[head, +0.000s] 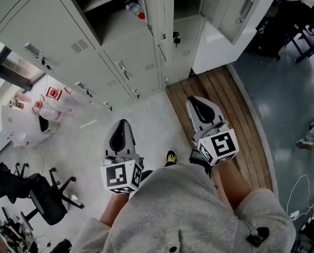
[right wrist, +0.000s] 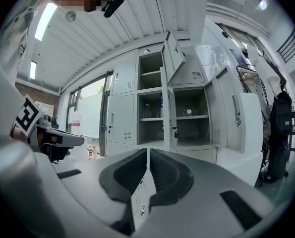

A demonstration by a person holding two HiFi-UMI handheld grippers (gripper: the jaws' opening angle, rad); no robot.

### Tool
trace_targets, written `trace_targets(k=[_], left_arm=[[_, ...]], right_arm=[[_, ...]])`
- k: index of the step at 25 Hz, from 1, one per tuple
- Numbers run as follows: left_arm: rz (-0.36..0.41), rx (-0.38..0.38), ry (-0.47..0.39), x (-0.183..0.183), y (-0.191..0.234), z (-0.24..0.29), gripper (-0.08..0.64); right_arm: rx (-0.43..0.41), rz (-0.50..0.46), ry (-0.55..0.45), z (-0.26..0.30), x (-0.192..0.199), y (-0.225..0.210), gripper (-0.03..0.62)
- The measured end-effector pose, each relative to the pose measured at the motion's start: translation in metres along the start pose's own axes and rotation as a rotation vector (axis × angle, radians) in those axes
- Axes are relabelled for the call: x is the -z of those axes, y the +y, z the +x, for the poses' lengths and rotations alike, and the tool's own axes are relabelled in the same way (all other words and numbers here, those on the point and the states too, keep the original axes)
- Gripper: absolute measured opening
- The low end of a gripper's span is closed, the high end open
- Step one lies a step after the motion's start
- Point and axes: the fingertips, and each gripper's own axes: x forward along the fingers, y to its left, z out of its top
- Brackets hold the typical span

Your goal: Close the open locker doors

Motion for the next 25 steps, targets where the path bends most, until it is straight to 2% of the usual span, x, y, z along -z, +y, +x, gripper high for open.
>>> trace_targets(k=[9,14,25], left_arm=[[0.004,-0.045,-0.005,-0.009,0.009,0.012,0.012],[0.009,-0.036,-0.004,-0.015,0.016,0.014,0.012],[0.012,0.014,-0.008,-0.021,0.047,0.026,0.012]], right_arm=[[-0.04,-0.038,-0.044,0.024,-0.025,-0.024,0.037],[-0.057,-0.057,-0.058,0.039,-0.04,-0.025,0.038],[-0.043,0.016,-0.108,0.085,-0.066,-0.033,0.046]])
